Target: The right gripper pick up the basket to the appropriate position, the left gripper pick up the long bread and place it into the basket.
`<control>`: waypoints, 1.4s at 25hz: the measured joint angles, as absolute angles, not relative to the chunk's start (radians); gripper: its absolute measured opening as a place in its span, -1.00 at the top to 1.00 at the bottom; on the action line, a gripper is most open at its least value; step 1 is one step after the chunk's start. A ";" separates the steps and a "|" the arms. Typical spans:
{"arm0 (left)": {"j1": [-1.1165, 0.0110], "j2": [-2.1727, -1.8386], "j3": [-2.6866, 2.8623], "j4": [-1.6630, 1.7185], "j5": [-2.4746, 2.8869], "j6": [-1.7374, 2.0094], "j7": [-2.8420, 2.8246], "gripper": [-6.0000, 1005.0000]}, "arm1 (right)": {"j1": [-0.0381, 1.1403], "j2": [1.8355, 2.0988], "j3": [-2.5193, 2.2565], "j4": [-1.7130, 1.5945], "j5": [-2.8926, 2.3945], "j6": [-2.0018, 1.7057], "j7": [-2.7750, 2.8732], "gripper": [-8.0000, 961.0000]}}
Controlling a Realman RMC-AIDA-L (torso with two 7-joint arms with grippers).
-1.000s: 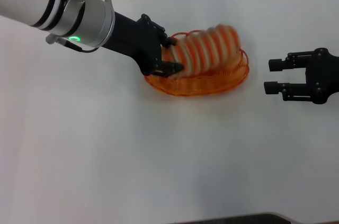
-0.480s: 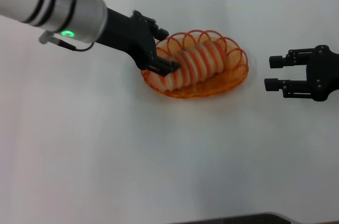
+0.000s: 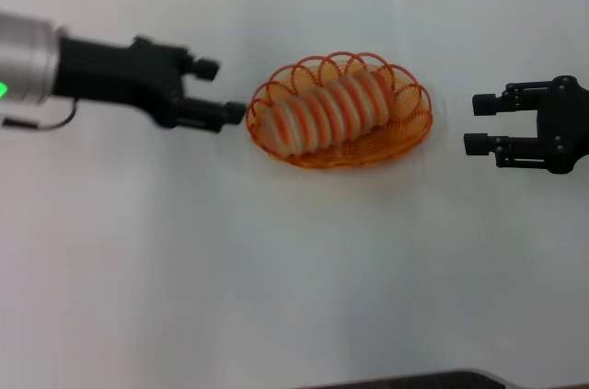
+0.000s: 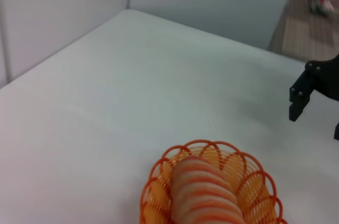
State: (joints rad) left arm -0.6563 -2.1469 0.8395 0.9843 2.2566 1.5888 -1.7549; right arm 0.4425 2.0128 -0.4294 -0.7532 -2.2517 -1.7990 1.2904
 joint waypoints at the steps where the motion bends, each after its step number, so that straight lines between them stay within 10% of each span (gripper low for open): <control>1: -0.645 -2.142 0.825 0.971 2.249 1.596 -1.744 -0.55 | 0.442 2.014 -0.429 -0.753 -2.252 -1.798 1.287 -0.56; 9: -0.553 -2.078 0.788 0.798 2.135 1.611 -1.651 -0.55 | 0.417 2.038 -0.405 -0.747 -2.251 -1.775 1.186 -0.57; 35: -0.454 -2.049 0.719 0.600 2.120 1.589 -1.511 -0.55 | 0.380 2.082 -0.349 -0.700 -2.252 -1.650 1.091 -0.59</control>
State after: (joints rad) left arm -0.4542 -2.0487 0.7188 0.6001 2.1202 1.5886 -1.5111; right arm 0.3805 2.0816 -0.3489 -0.7005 -2.2518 -1.6501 1.0906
